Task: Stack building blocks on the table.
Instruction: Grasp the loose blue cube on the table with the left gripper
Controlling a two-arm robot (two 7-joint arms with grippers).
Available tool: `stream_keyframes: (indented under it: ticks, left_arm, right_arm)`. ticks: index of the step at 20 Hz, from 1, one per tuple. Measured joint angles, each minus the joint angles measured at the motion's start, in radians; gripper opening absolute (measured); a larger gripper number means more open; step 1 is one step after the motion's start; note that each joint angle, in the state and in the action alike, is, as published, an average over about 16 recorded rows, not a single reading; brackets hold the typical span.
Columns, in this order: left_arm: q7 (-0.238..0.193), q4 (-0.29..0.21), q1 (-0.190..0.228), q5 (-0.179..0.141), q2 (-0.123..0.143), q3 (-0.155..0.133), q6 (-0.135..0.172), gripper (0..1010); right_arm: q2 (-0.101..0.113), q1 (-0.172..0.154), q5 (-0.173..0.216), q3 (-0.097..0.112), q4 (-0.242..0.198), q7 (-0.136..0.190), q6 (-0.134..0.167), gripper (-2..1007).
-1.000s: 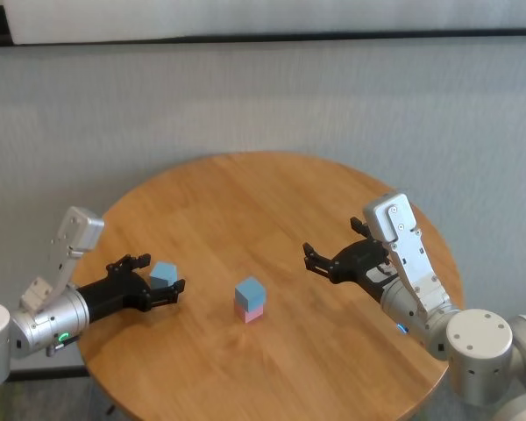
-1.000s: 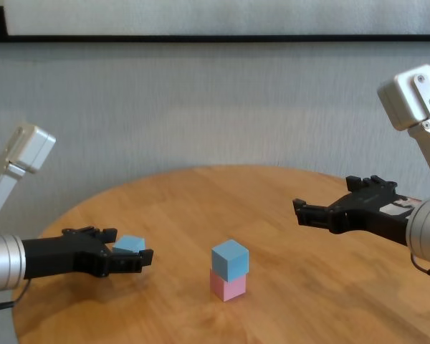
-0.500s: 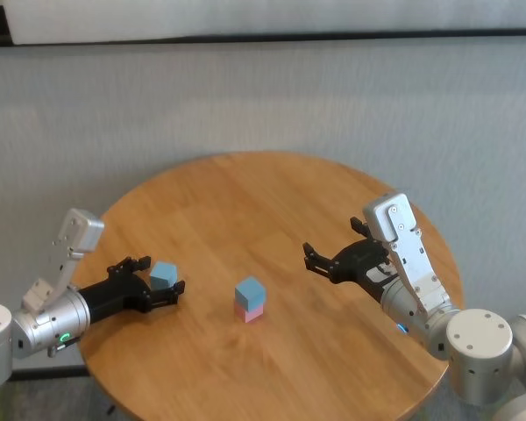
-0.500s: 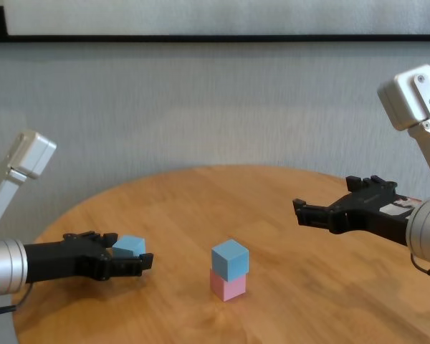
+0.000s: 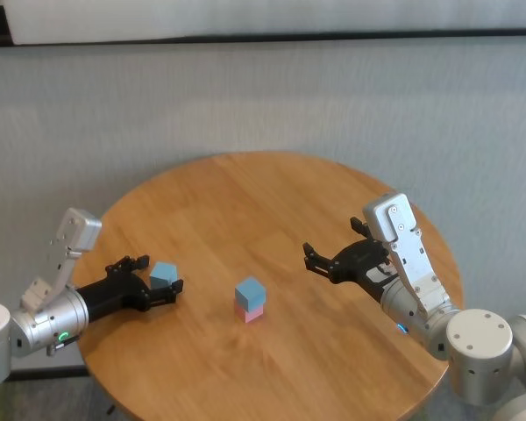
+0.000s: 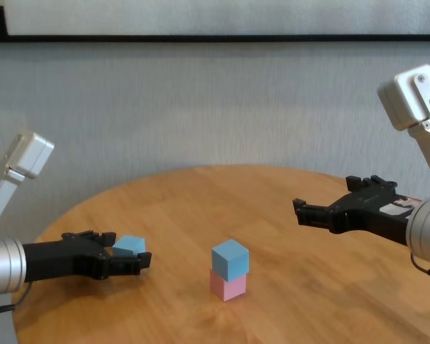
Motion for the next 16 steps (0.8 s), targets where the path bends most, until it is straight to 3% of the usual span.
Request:
stream_keyframes:
  ticks: [9,16]
  left_arm:
    - [-0.018,0.088,-0.041,0.014,-0.021,-0.013,-0.038,975]
    - [-0.028,0.147,-0.071,0.027,-0.036,-0.022,-0.062,867]
  right_arm:
    - [0.000,0.000,0.000,0.000,0.000,0.000,0.000,1000]
    - [0.000,0.000,0.000,0.000,0.000,0.000,0.000,1000]
